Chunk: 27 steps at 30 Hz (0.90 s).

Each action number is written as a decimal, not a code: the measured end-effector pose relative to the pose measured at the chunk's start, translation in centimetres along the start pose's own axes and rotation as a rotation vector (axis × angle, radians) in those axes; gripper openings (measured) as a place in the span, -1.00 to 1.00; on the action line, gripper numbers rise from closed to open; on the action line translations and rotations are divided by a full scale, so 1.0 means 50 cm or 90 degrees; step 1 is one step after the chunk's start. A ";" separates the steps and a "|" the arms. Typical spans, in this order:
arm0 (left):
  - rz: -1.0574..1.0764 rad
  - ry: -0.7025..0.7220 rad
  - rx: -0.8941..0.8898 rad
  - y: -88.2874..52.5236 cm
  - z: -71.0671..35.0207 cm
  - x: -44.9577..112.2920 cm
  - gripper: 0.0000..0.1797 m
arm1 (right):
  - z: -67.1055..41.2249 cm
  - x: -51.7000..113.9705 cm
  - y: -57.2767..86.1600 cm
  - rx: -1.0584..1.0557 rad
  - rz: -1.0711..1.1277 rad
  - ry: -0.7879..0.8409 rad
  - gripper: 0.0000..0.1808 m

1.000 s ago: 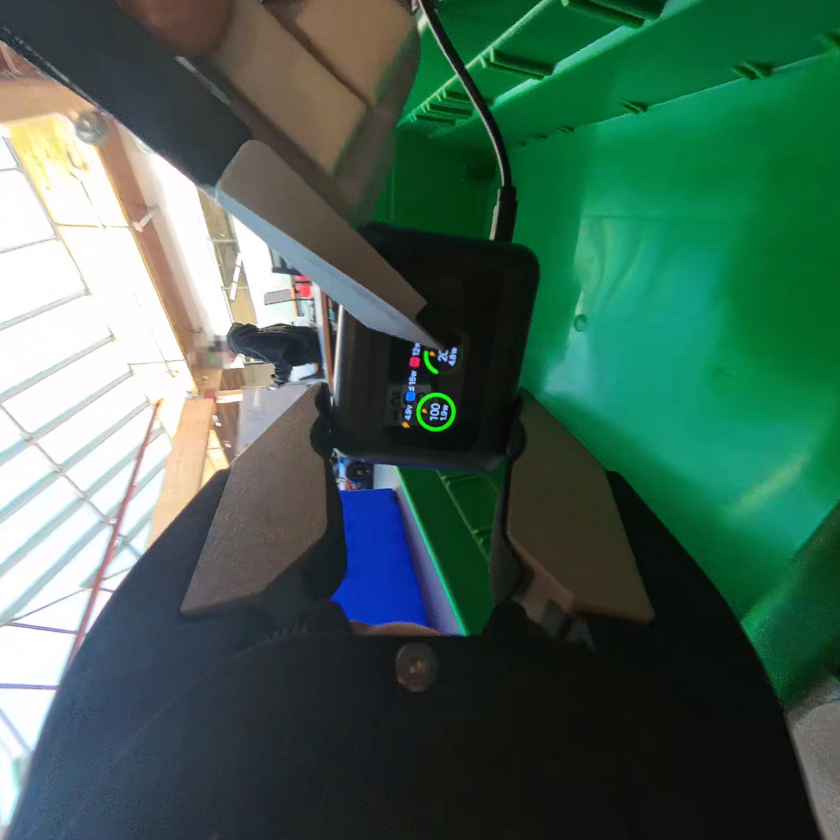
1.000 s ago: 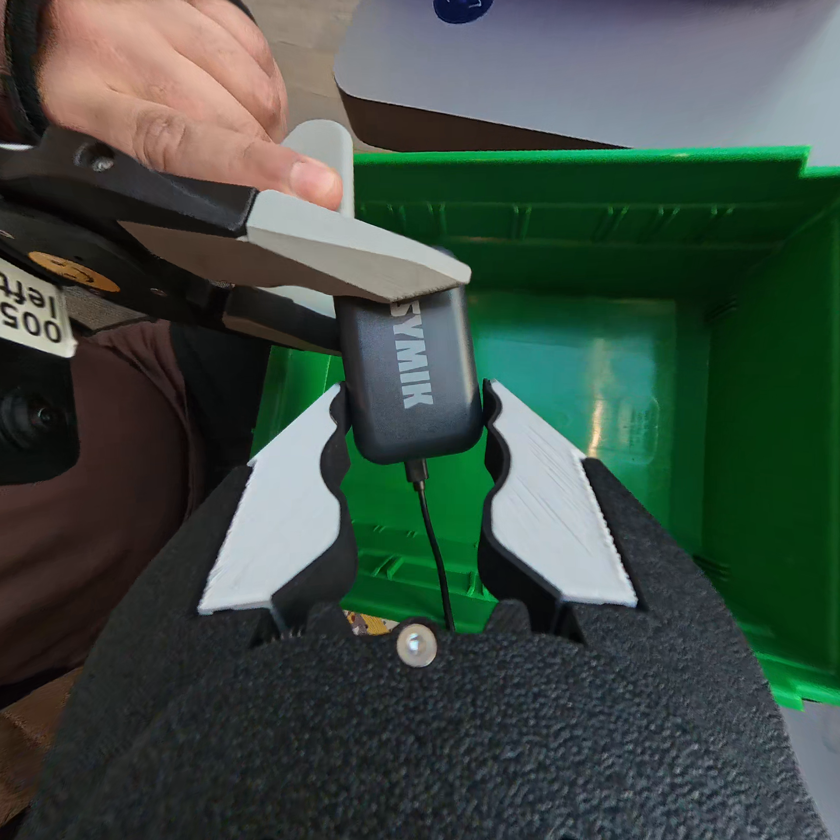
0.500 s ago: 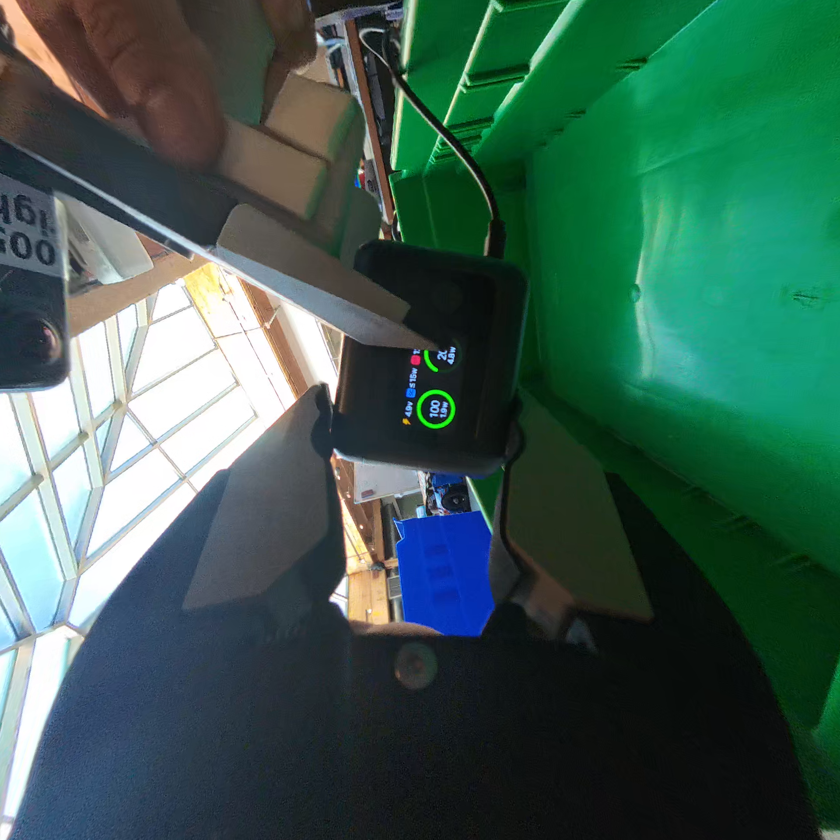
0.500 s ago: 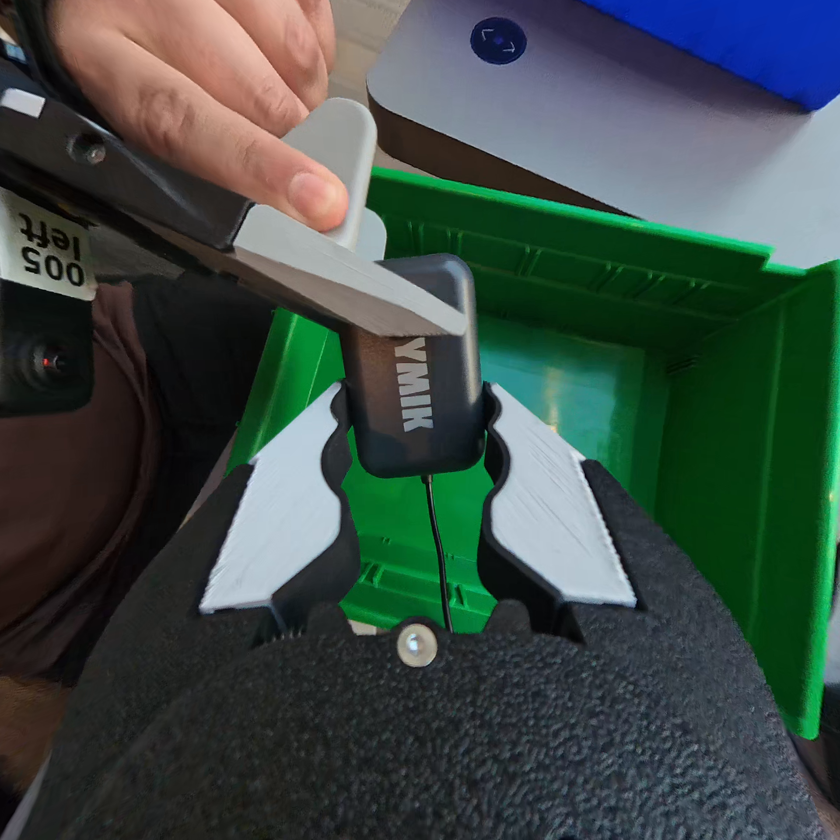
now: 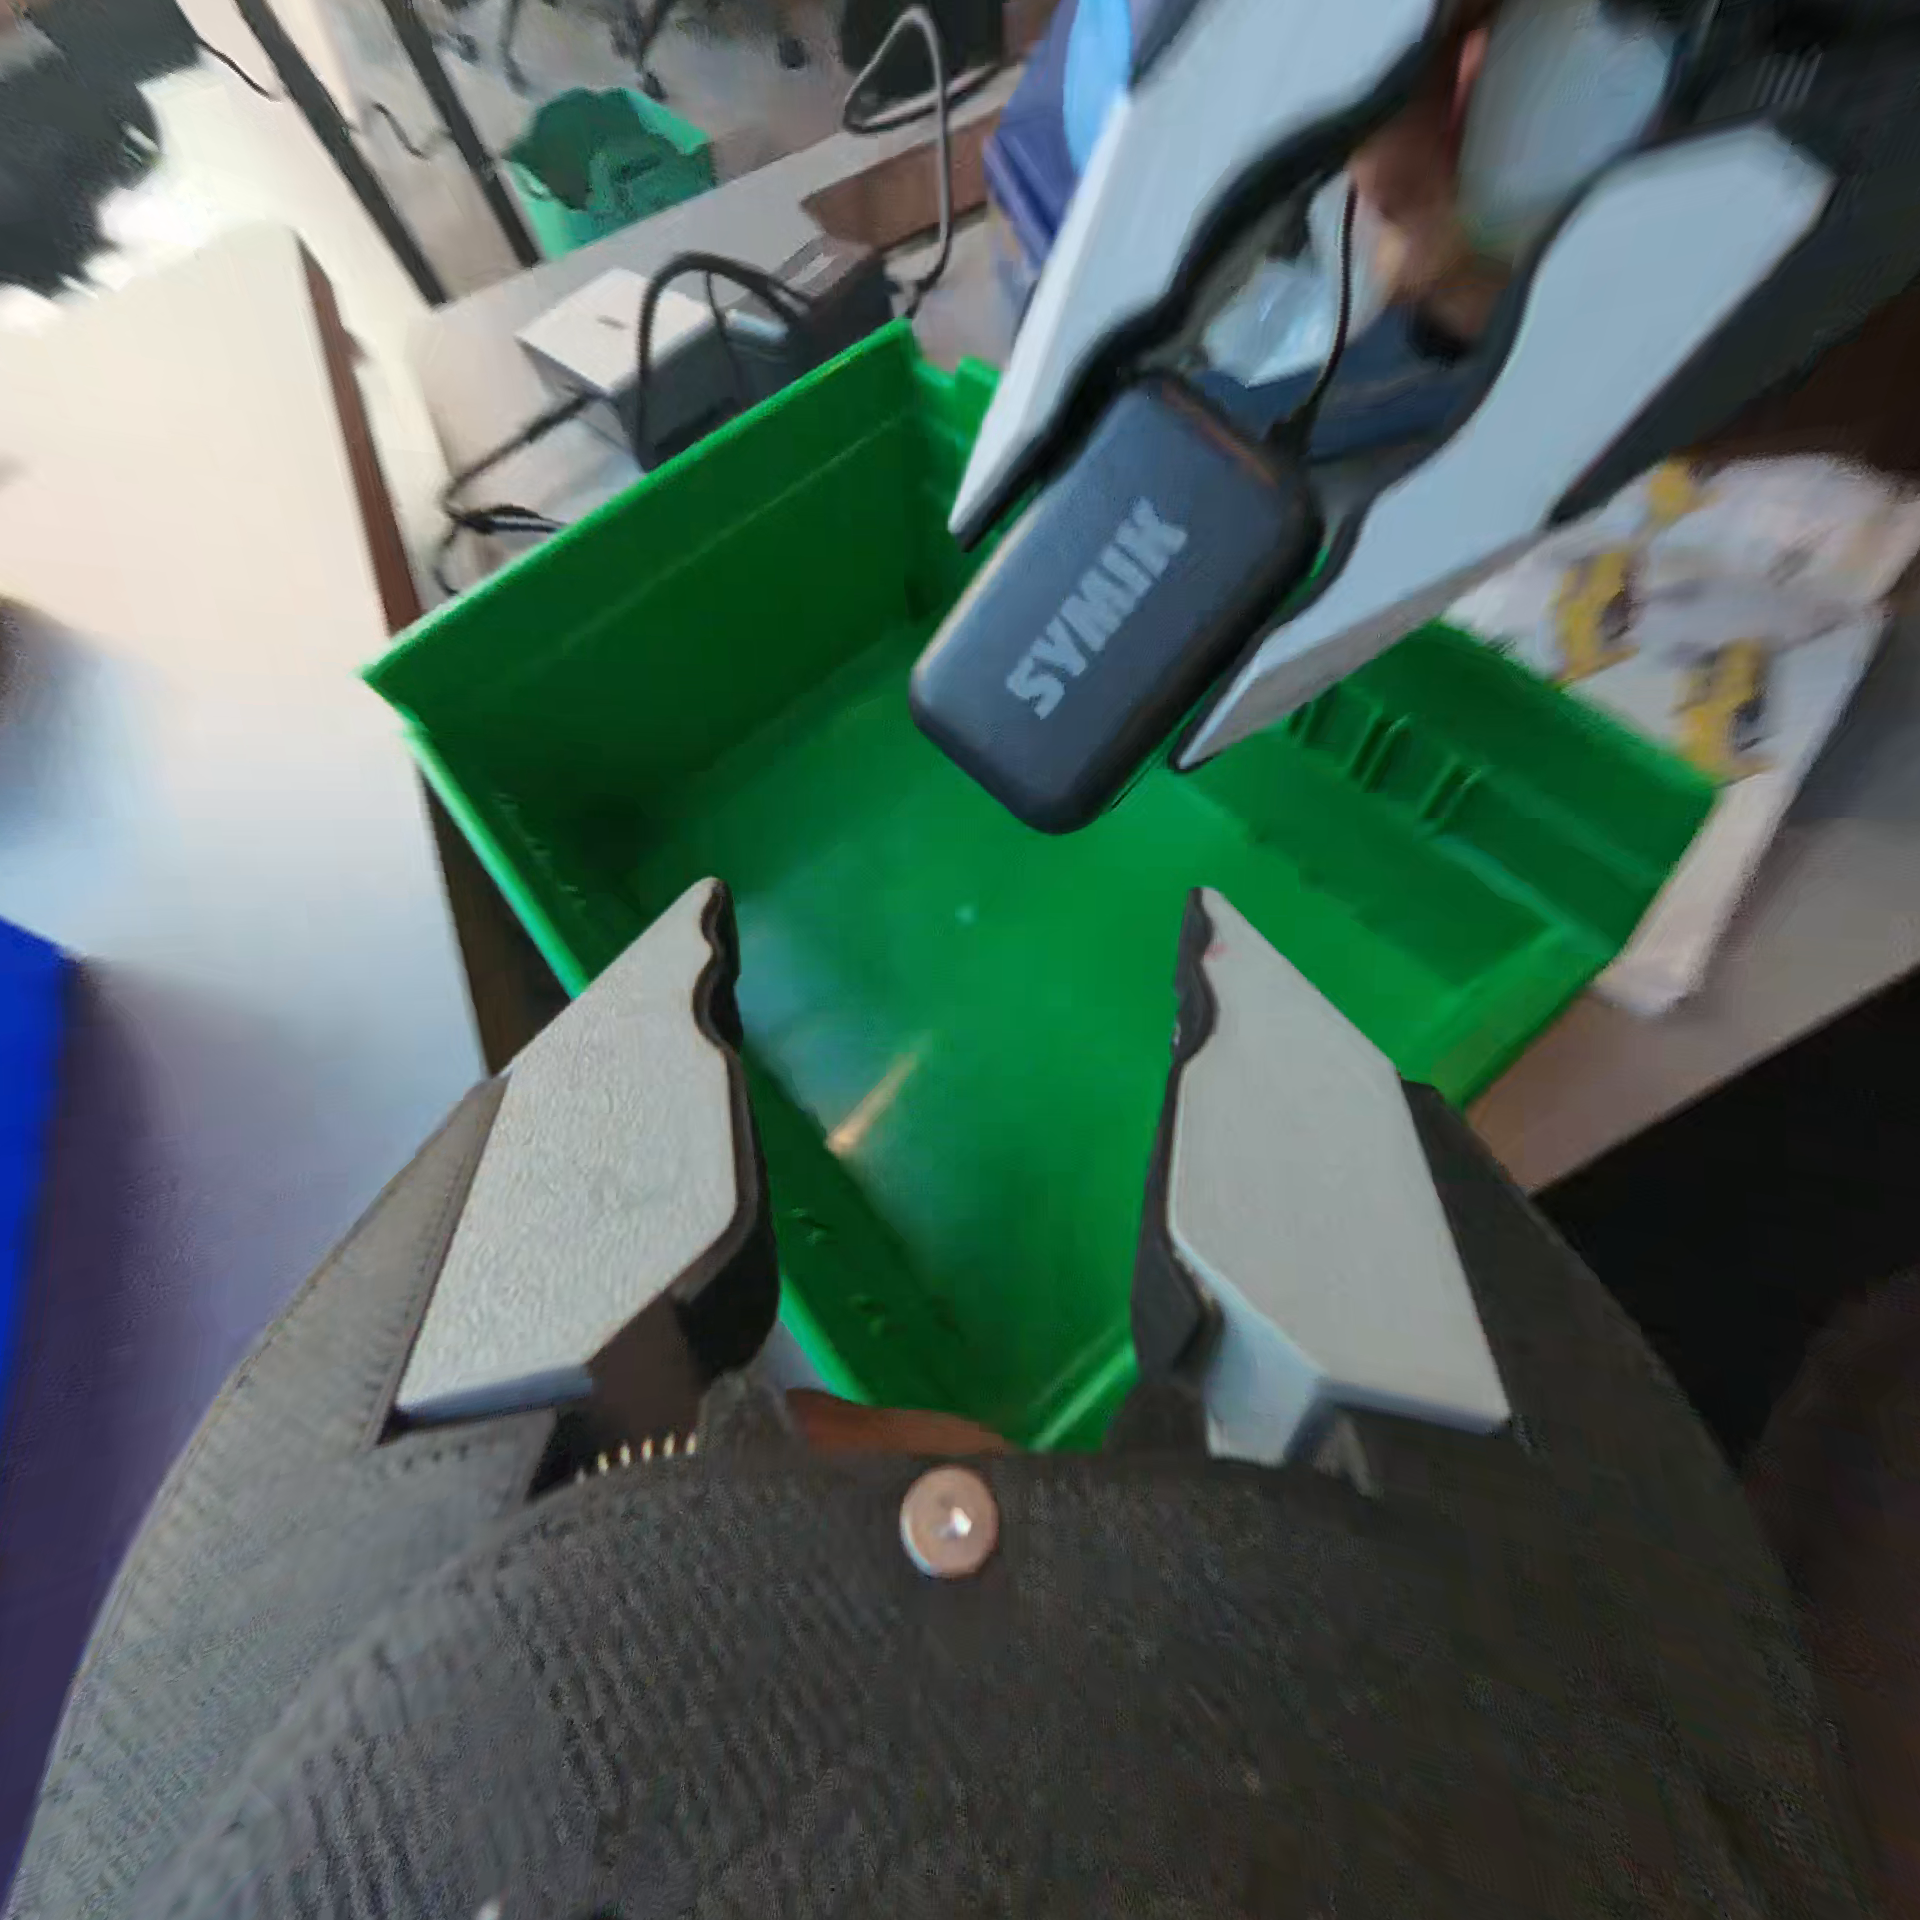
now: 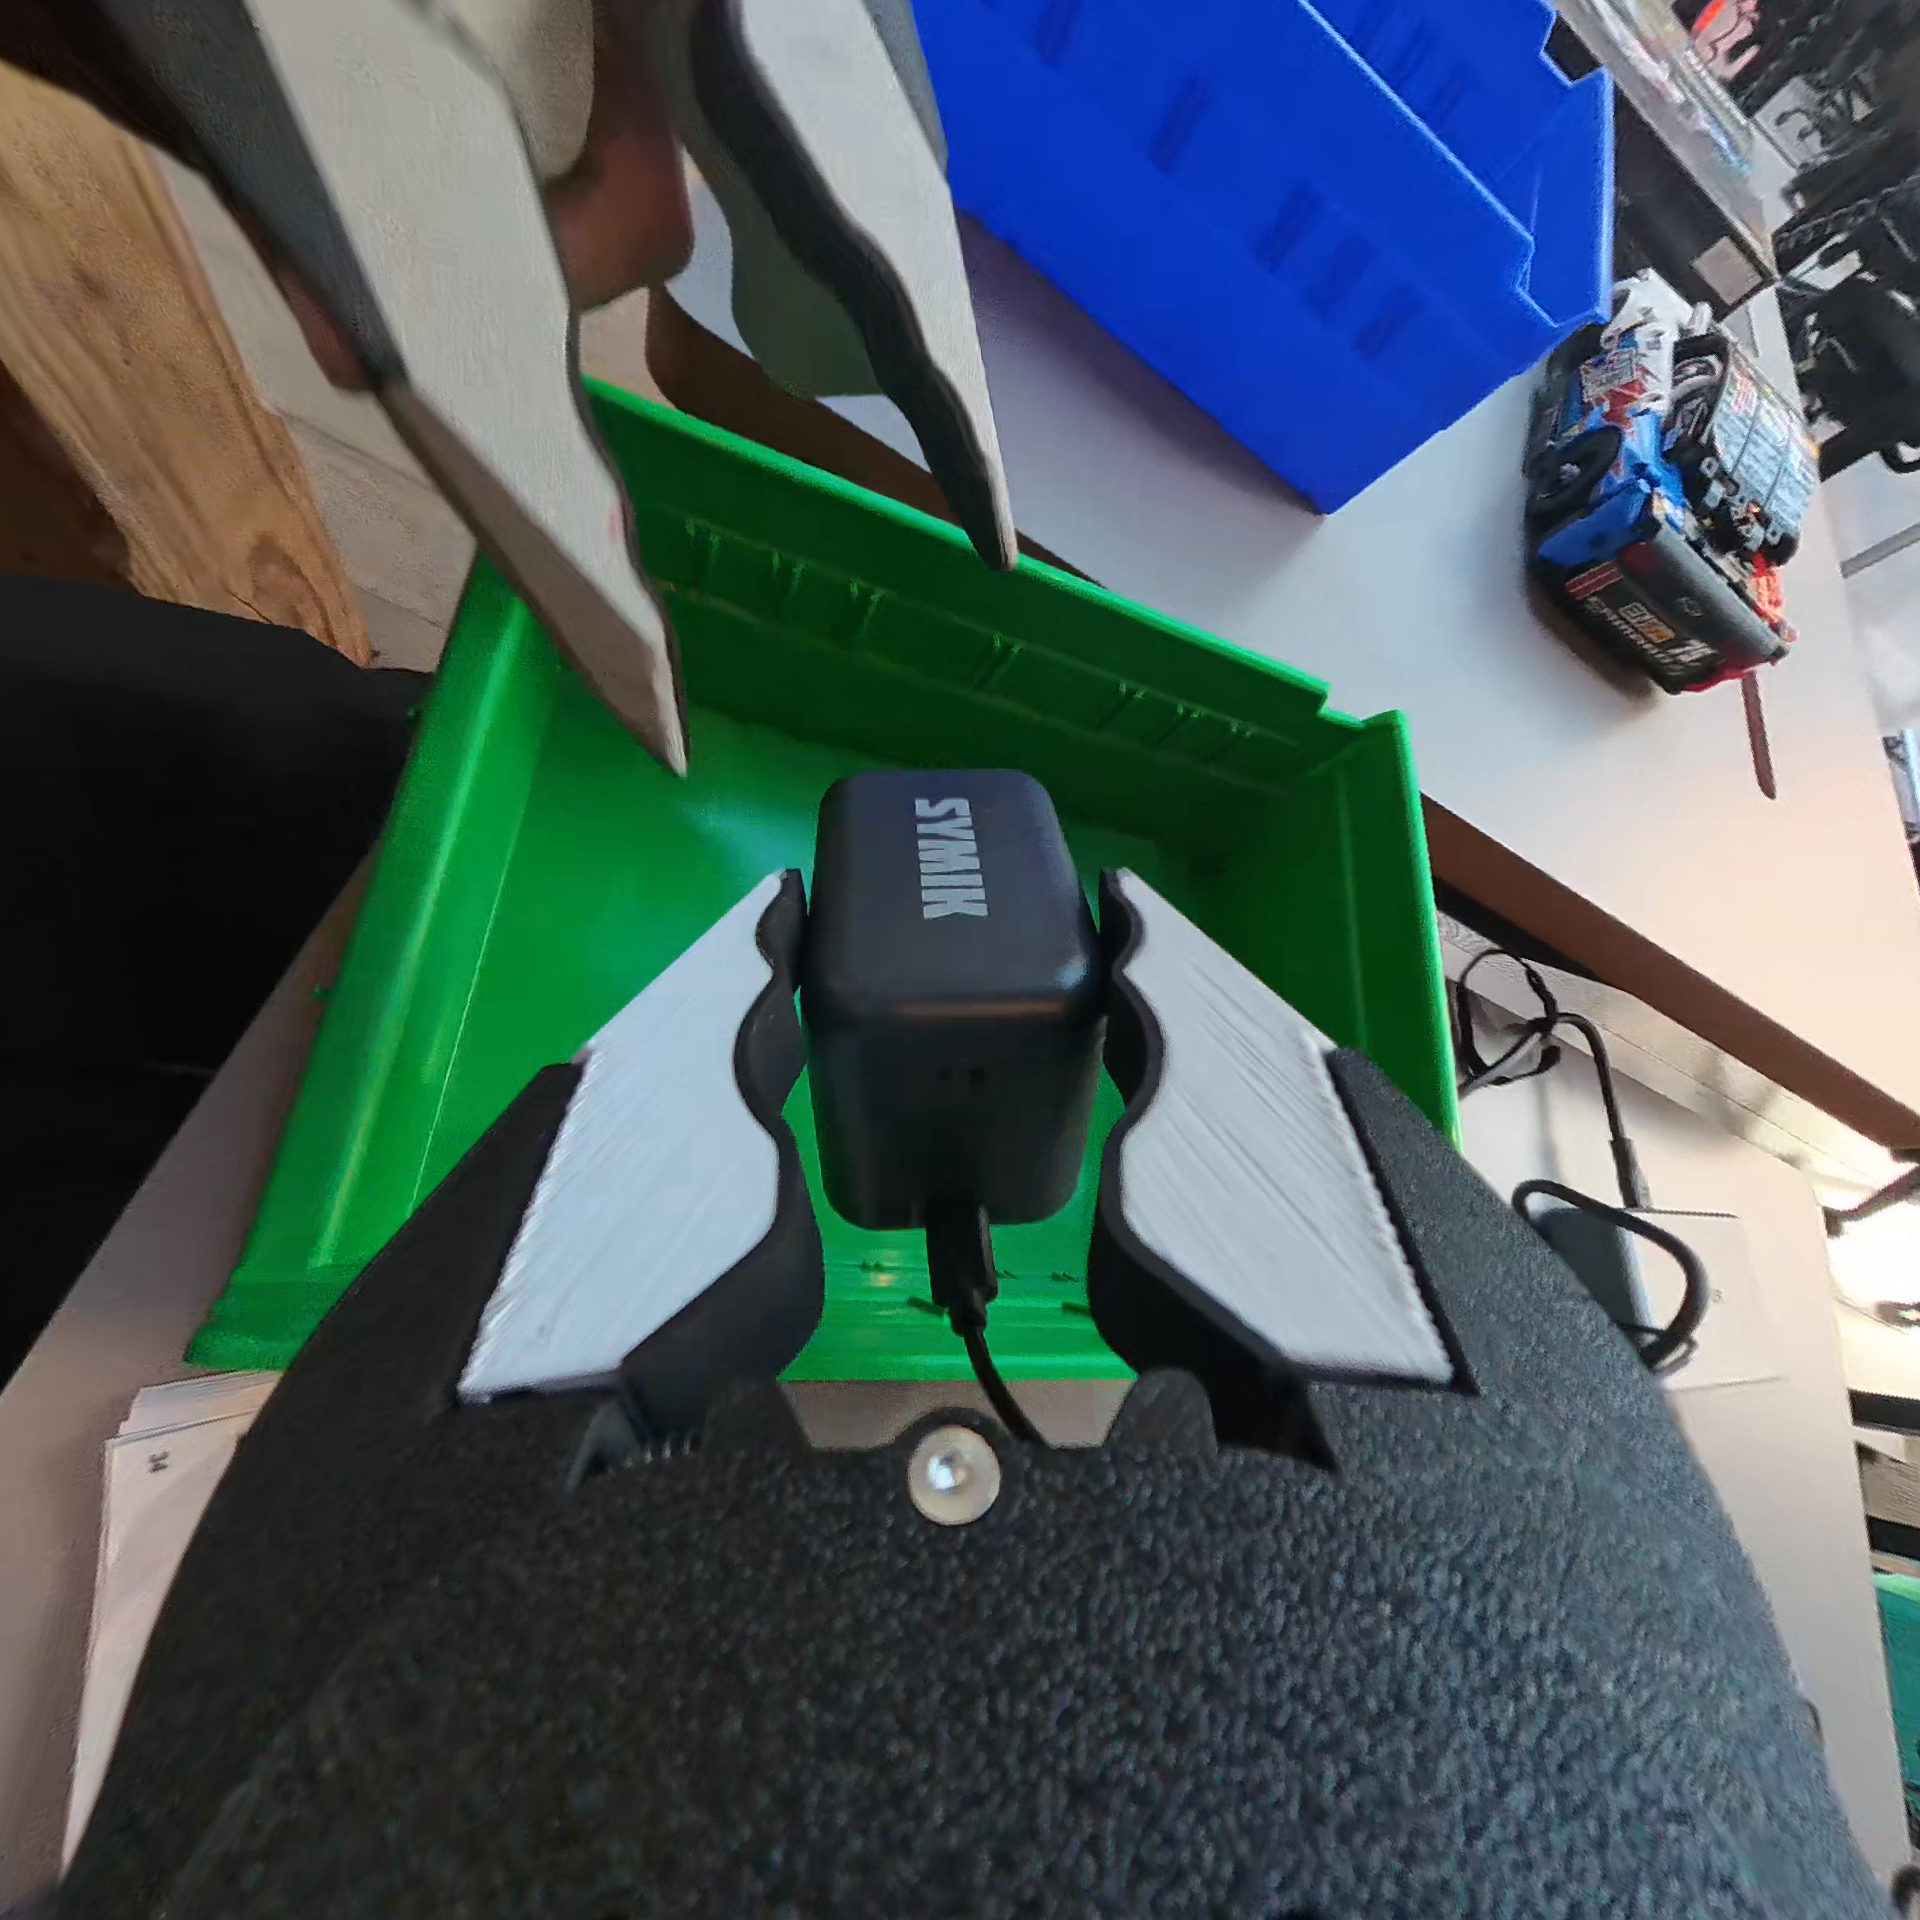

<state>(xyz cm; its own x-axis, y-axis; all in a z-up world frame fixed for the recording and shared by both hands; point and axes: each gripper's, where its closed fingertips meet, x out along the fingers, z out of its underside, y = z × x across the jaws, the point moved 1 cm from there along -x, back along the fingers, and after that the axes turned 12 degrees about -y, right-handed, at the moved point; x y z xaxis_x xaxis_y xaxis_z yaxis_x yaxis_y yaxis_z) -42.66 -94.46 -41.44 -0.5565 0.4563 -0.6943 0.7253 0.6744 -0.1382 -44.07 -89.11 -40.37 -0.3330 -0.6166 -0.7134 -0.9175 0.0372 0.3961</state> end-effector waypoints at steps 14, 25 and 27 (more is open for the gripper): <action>0.564 0.180 -0.594 0.082 -0.086 0.019 0.19 | -0.024 -0.090 0.032 0.034 0.006 0.127 -0.40; 0.753 0.203 -0.638 0.113 -0.148 -0.006 0.14 | -0.044 -0.122 0.019 0.041 -0.031 0.201 -0.40; 0.765 0.212 -0.642 0.111 -0.151 -0.012 -0.03 | -0.053 -0.121 0.012 0.041 -0.047 0.212 -0.40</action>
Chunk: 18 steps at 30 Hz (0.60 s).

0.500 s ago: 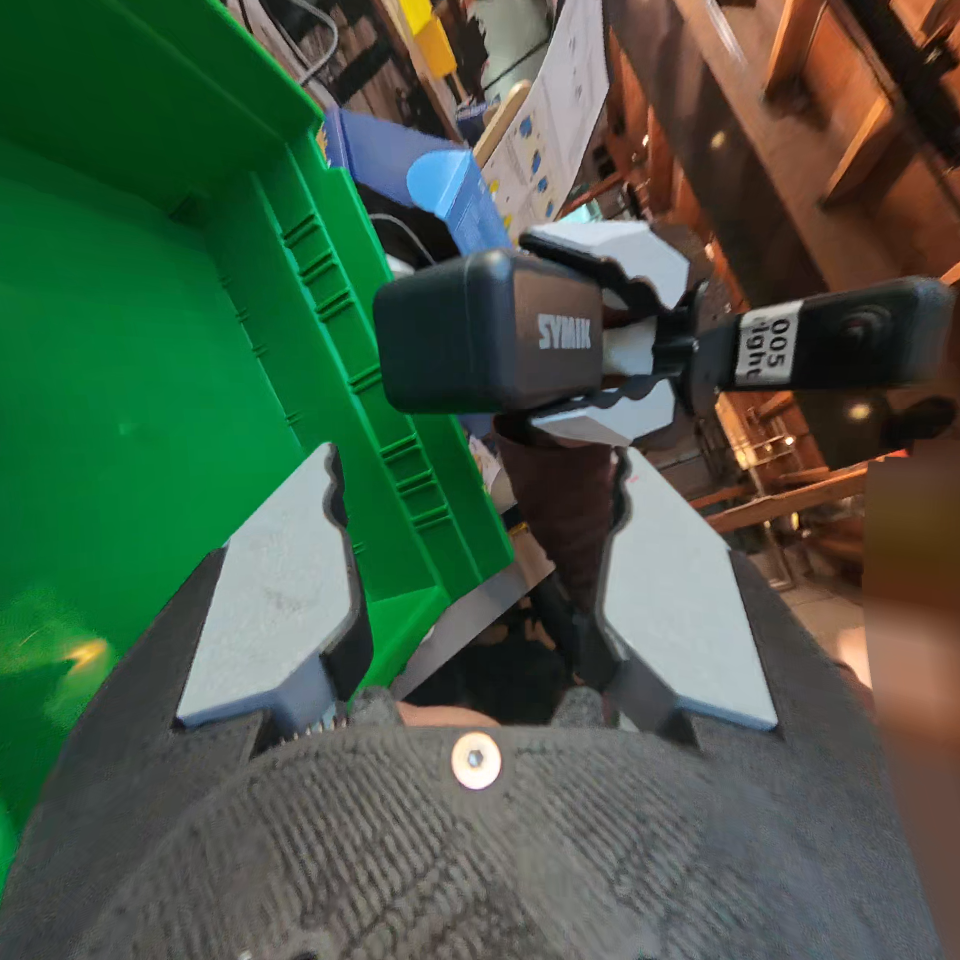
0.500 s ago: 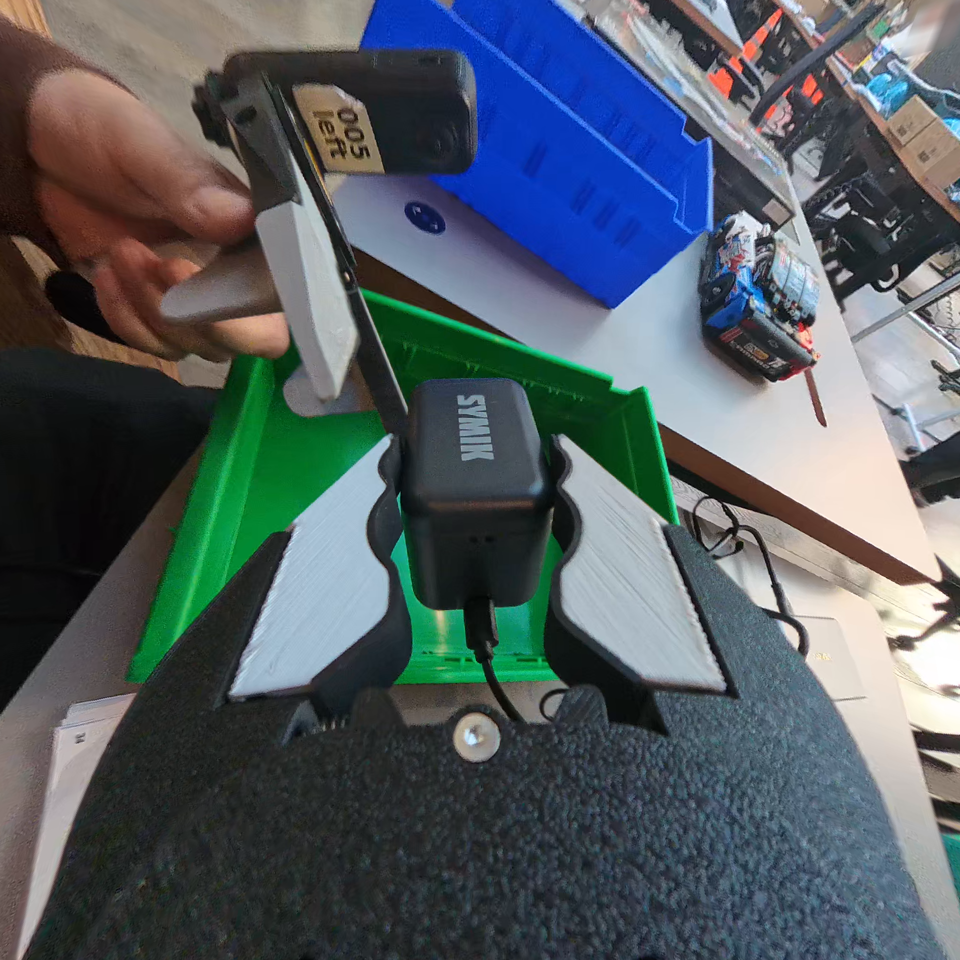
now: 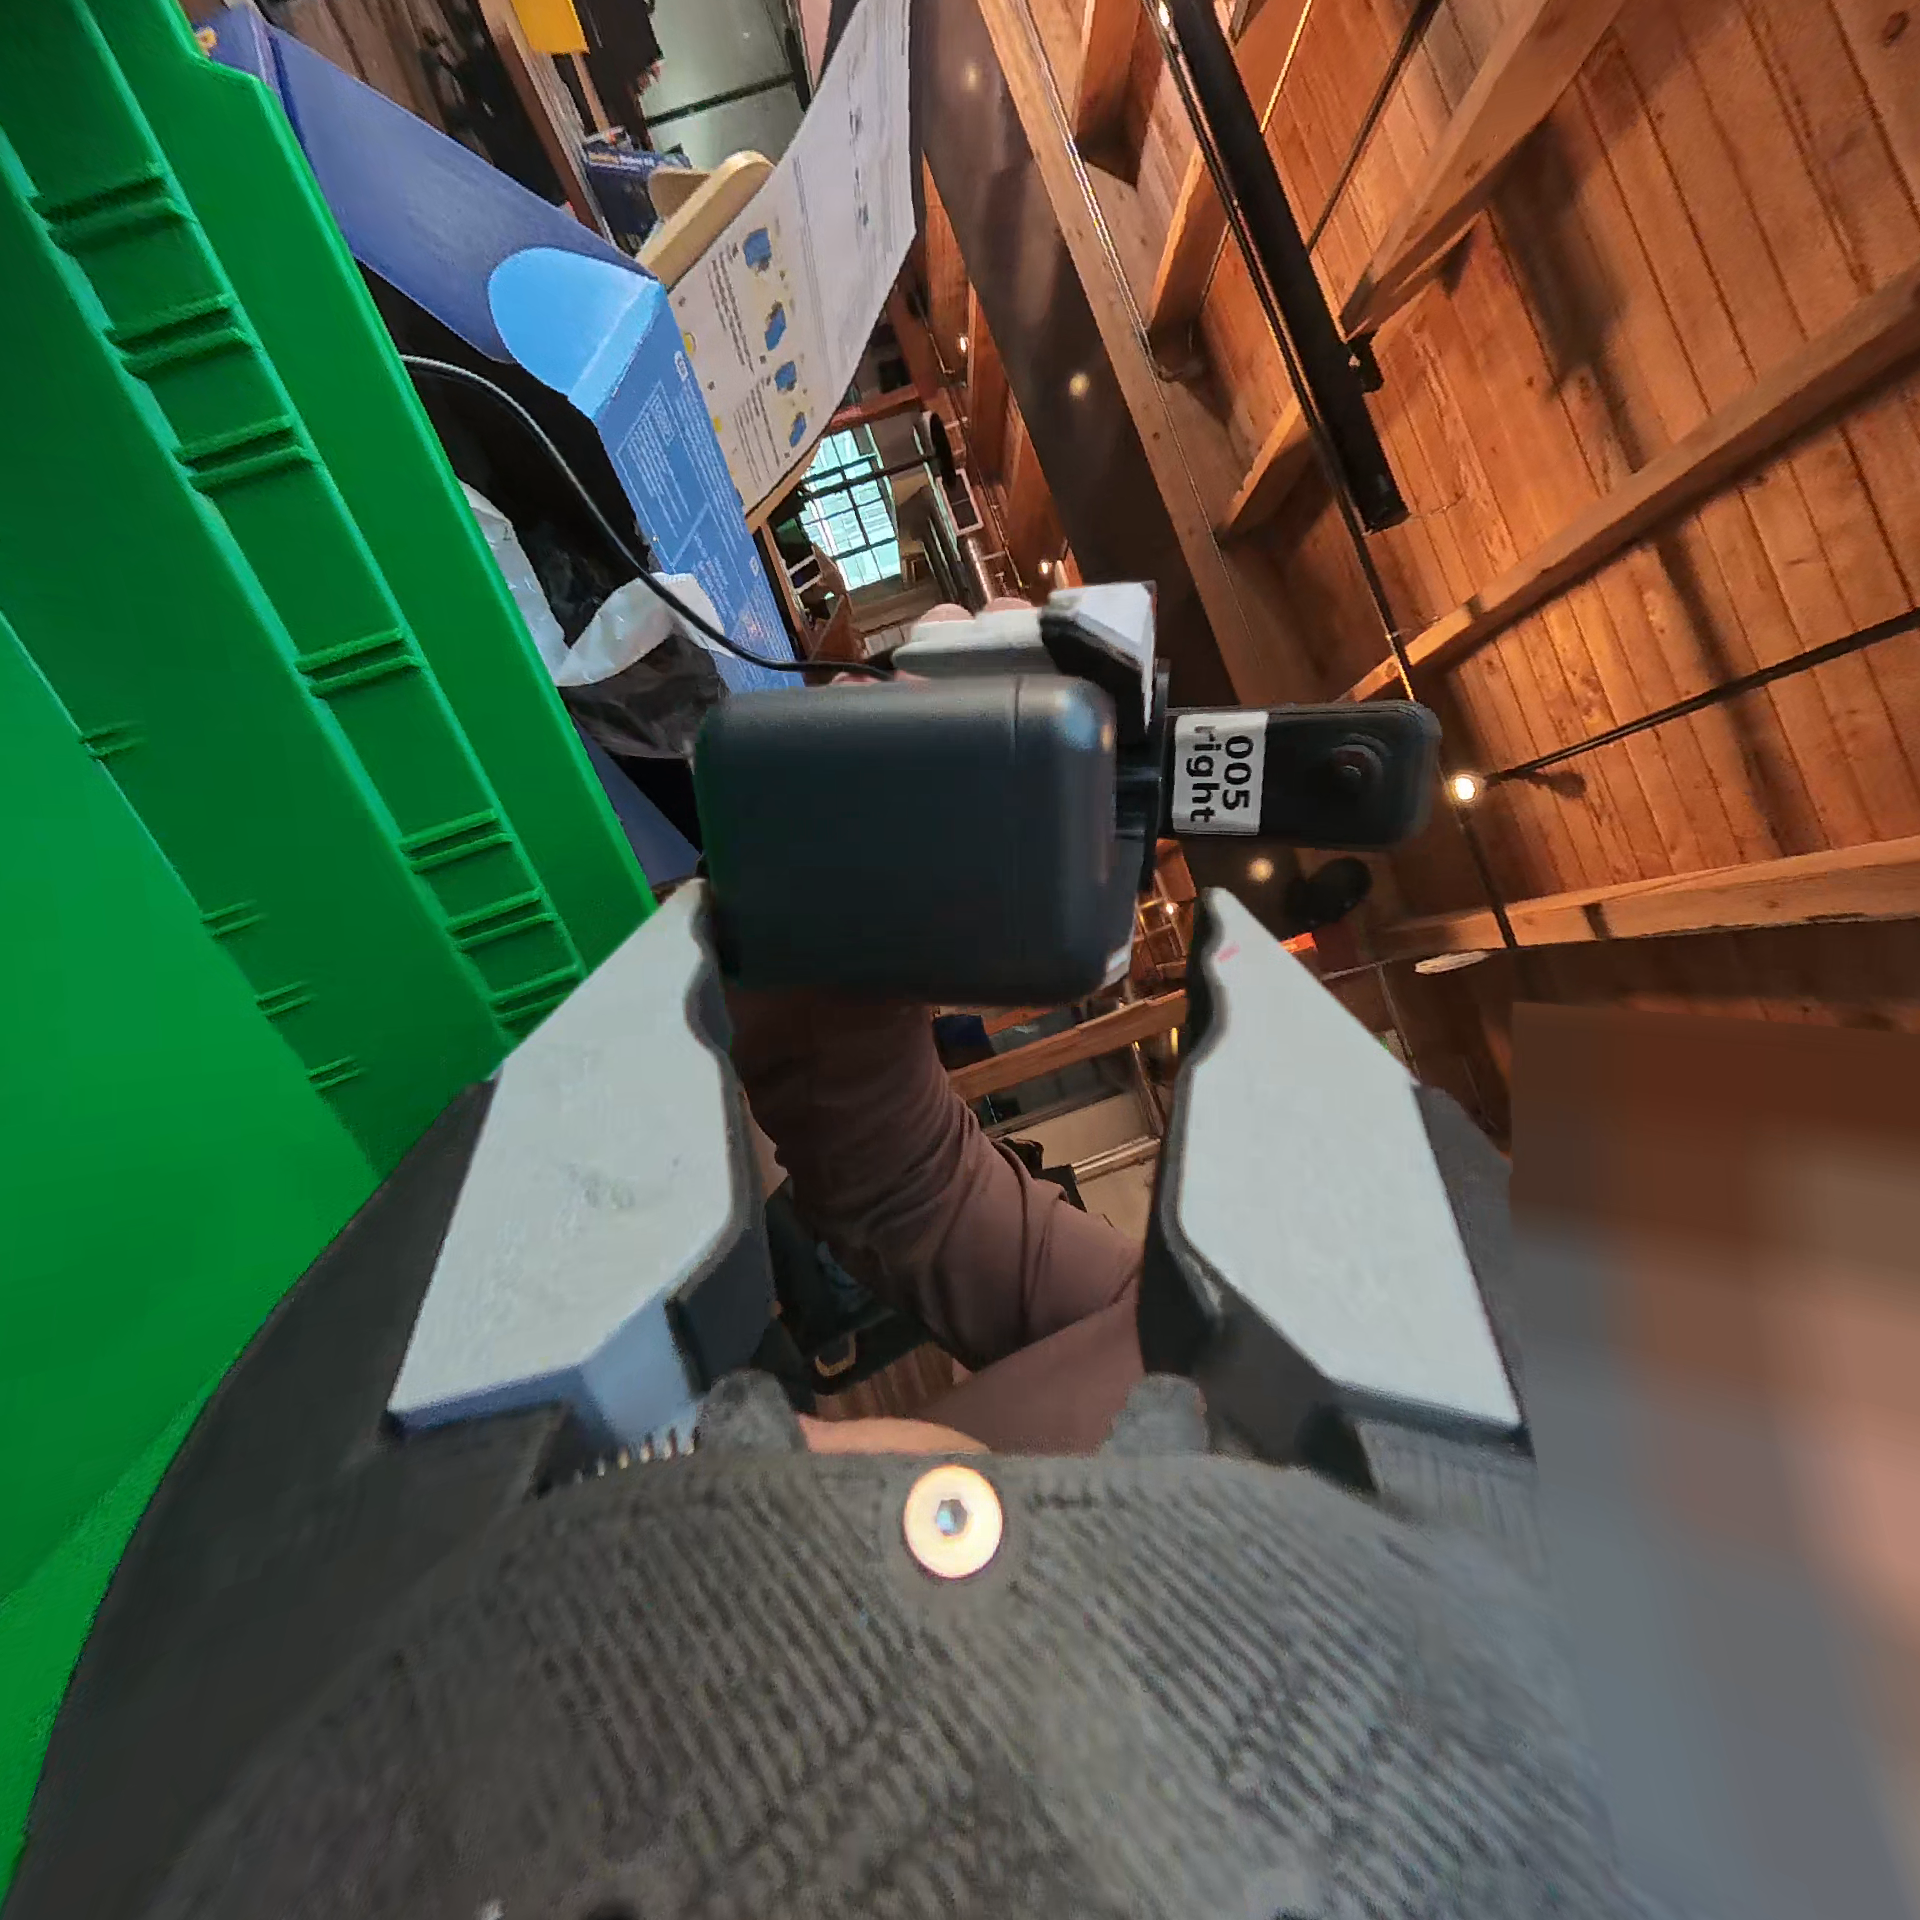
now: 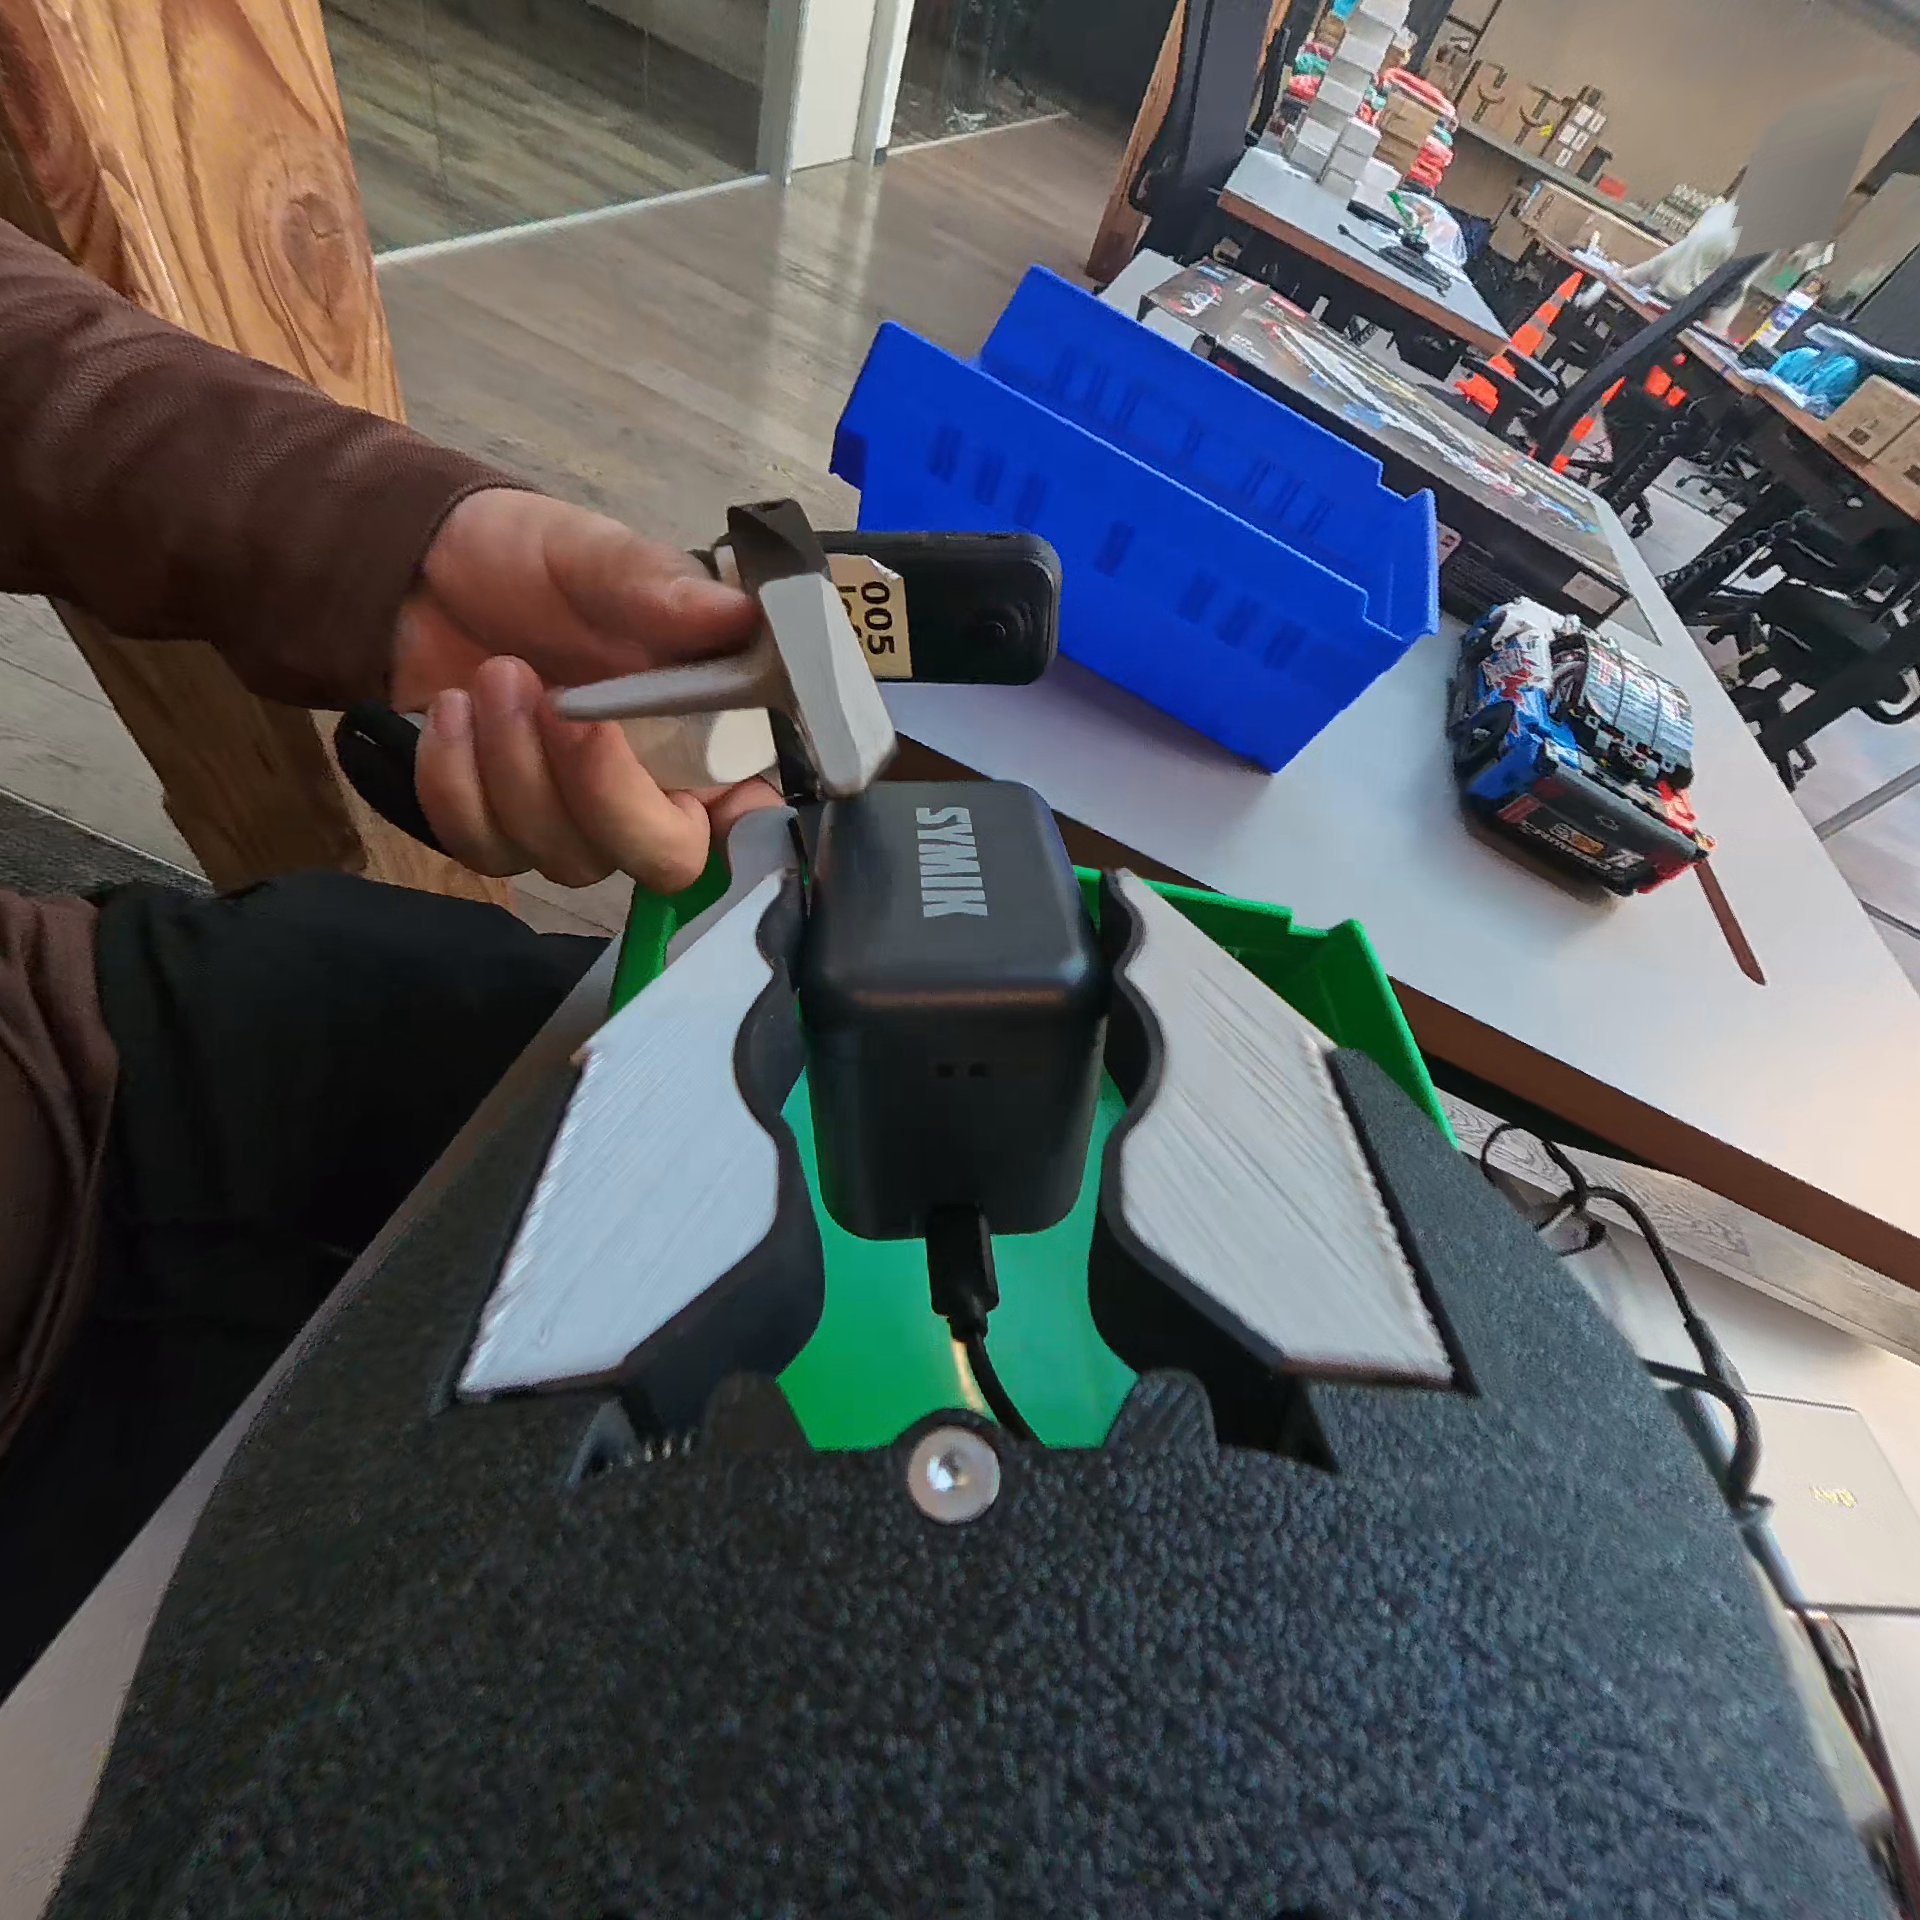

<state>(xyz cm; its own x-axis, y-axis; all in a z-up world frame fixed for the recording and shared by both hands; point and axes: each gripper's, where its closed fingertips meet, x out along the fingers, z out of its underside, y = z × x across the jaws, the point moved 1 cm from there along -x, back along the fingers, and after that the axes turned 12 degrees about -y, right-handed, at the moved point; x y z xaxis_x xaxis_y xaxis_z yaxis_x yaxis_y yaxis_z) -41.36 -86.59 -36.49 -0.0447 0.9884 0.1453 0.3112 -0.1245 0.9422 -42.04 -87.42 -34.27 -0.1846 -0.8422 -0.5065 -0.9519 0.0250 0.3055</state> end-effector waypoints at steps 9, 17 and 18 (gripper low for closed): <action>-0.139 0.025 0.105 -0.003 -0.003 -0.012 -0.20 | 0.003 -0.003 -0.010 0.001 -0.013 -0.033 -0.39; -0.278 0.012 0.258 0.001 -0.034 -0.023 -0.22 | 0.021 -0.051 0.007 0.104 -0.058 -0.082 -0.13; -0.287 0.003 0.268 -0.002 -0.034 -0.022 -0.22 | 0.027 -0.056 0.009 0.123 -0.072 -0.092 -0.14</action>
